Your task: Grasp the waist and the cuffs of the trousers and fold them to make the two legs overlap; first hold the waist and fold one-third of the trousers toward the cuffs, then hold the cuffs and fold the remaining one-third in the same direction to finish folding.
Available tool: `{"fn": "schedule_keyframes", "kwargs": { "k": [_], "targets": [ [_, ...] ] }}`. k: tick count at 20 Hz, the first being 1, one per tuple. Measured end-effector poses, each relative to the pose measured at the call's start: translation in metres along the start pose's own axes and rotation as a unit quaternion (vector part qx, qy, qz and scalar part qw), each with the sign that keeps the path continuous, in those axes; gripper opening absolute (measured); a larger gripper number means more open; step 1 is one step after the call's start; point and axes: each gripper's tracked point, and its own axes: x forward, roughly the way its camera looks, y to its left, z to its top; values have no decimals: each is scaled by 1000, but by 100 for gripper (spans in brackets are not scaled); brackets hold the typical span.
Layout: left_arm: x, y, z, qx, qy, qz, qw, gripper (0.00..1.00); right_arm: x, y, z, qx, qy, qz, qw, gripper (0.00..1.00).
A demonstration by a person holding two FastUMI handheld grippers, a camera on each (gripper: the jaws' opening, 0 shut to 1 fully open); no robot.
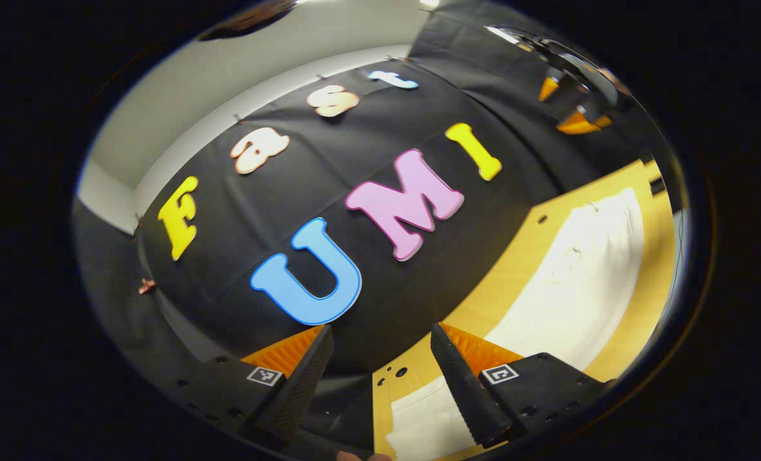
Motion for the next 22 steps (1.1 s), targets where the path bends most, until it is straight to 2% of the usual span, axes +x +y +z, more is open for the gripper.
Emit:
{"fn": "schedule_keyframes", "kwargs": {
  "k": [2, 5, 8, 11, 15, 19, 22],
  "targets": [
    [-4, -28, -32, 39, 25, -39, 998, 97, -6, 25, -34, -65, 17, 33, 997, 98],
    [-20, -77, -85, 70, 60, -110, 990, 96, -17, 59, -81, -114, 45, 84, 989, 98],
    [-34, -125, -138, 101, 105, -185, 972, 96, -23, 86, -122, -142, 74, 126, 979, 98],
    [-41, -146, -185, 137, 143, -228, 953, 96, -25, 106, -158, -164, 99, 156, 969, 97],
    [-44, -158, -225, 153, 183, -267, 934, 95, -23, 115, -190, -169, 126, 170, 963, 97],
    [-48, -165, -267, 174, 223, -319, 905, 96, -21, 116, -196, -169, 134, 170, 962, 98],
    [-43, -155, -281, 205, 231, -320, 896, 95, -19, 116, -198, -170, 137, 168, 961, 98]
  ]
}}
